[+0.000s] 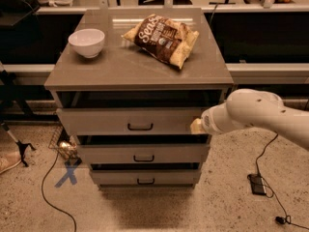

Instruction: Close top drawer

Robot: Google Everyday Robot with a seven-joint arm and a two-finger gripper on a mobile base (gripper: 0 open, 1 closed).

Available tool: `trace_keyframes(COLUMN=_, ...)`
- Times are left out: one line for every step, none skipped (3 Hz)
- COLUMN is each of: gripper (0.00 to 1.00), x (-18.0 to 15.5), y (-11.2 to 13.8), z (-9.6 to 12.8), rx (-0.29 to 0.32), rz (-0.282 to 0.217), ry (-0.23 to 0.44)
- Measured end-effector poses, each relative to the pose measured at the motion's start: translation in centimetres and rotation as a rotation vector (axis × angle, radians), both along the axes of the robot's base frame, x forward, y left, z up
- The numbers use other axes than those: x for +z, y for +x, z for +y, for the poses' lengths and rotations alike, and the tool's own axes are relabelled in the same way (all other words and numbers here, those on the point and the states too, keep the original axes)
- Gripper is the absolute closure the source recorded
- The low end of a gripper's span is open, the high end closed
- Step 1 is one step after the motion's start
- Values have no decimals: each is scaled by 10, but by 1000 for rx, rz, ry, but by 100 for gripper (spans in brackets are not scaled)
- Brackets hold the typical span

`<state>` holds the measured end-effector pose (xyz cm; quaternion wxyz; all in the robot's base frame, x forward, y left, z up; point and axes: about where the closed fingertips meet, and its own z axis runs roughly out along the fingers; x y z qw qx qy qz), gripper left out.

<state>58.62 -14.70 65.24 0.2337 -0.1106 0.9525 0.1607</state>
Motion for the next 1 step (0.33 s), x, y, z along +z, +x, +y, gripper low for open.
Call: trace_keyframes(gripper=100, x=18, y=-6, z=-37, rx=-80, rz=-54, ry=28)
